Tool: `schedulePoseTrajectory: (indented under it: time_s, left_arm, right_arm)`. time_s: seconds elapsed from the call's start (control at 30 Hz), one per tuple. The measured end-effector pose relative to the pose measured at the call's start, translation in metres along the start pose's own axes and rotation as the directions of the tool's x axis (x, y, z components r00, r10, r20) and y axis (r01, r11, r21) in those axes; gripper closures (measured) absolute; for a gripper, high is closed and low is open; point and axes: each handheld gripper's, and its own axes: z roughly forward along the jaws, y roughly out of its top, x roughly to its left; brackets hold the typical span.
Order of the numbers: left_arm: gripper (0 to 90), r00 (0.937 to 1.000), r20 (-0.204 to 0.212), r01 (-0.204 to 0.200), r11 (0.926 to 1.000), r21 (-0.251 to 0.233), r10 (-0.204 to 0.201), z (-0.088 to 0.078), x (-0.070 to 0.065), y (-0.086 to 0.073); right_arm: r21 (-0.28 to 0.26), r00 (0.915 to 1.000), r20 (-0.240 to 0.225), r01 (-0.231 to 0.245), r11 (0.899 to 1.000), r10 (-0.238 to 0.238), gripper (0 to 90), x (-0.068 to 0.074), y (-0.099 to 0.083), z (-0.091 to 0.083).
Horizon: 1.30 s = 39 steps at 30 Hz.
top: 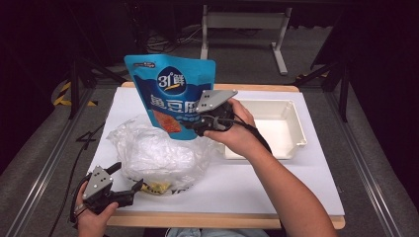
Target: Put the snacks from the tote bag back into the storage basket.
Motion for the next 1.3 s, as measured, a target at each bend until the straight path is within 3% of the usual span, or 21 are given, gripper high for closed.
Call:
schedulePoseTrajectory:
  time_s: [0.6, 0.9, 1.3]
  left_arm:
    - [10.9, 1.0000, -0.001, -0.001, 1.0000, 0.002, 0.001, 0.001, -0.001, 0.000]
    - [10.9, 1.0000, -0.001, -0.003, 1.0000, 0.006, 0.003, 0.002, -0.001, 0.000]
    - [10.9, 1.0000, -0.003, -0.002, 1.0000, 0.007, 0.002, 0.003, -0.001, 0.000]
  right_arm:
    - [0.014, 0.9941, 0.090, -0.062, 0.998, 0.060, 50.8, -0.037, -0.019, -0.043]
    - [0.020, 0.9870, 0.135, -0.091, 0.996, 0.088, 50.7, -0.053, -0.031, -0.063]
    - [0.034, 0.9700, 0.213, -0.127, 0.991, 0.117, 50.6, -0.076, -0.048, -0.089]
